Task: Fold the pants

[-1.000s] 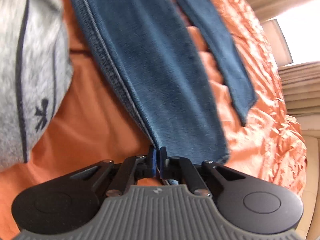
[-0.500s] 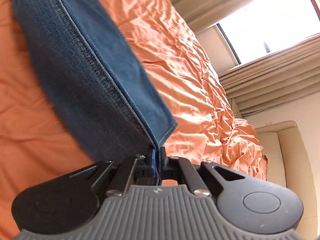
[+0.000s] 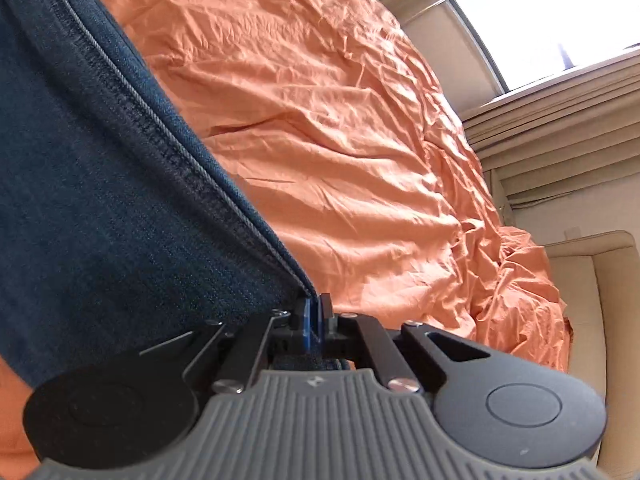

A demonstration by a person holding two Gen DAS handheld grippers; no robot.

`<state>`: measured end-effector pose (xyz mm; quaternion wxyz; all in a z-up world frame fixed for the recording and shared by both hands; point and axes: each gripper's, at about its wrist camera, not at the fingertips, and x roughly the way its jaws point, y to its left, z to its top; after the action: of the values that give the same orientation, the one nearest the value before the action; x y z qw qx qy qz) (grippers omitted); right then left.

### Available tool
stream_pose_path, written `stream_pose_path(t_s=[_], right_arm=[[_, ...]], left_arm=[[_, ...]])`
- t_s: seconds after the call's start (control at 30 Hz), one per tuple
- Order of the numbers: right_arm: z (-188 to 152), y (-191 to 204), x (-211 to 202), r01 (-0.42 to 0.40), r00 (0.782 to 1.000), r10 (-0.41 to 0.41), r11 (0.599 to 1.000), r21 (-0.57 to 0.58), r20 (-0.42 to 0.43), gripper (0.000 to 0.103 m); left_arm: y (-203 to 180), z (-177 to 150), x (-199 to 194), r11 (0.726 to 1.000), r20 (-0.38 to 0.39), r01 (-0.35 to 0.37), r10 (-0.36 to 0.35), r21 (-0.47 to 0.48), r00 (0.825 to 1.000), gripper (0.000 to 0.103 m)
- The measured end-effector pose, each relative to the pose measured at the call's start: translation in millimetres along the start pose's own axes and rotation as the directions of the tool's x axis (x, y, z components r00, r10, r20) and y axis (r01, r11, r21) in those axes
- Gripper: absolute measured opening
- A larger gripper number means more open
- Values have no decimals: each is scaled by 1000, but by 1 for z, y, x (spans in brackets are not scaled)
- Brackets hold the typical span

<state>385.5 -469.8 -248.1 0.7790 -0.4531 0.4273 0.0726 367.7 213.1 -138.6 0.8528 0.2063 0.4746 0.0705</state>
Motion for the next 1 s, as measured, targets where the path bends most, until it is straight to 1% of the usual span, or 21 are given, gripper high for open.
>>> stream_pose_path(t_s=[0.13,0.3,0.37,0.43,0.5,0.6,0.7,0.8,0.87,0.93,0.97,1.0], right_arm=[[14,12,46,-38,998,39,999,14,-53,0],[16,25,71,-50,996,51,999,20,-75,0],[14,25,71,-38,997,40,999,34,-68,0],[9,23,60,-15,999,17,999,29,-49,0],[5,17,44,-4,1000,5,999,33,-31,0],[0,7,17,22,1000,-22,999,34,1,0],[2,0,6,48,999,-48,999,25,18,0],[13,-3,21,43,999,-44,997,58,2,0],[21,0,36,39,999,-38,997,71,-18,0],[26,11,55,28,998,-25,998,51,-60,0],[28,15,62,26,997,-23,999,40,-73,0],[29,18,67,23,996,-20,999,38,-83,0]], left_arm=[[-10,0,43,1000,-74,10,-9,19,997,12],[-16,1,71,1000,-115,19,-18,13,993,15],[-16,-1,72,1000,-115,15,-14,14,993,15],[-14,-5,62,1000,-90,11,-10,7,996,13],[-8,-12,41,1000,-40,11,-12,-26,999,13],[5,-12,8,995,19,27,-25,-92,1000,12],[19,-8,-10,990,46,49,-44,-130,998,13],[23,1,-3,989,28,48,-44,-143,999,13],[20,8,12,988,8,35,-34,-149,999,13],[13,12,30,989,-24,34,-38,-144,999,13],[9,11,36,991,-34,32,-37,-127,999,15],[6,10,41,993,-38,19,-24,-114,999,22]])
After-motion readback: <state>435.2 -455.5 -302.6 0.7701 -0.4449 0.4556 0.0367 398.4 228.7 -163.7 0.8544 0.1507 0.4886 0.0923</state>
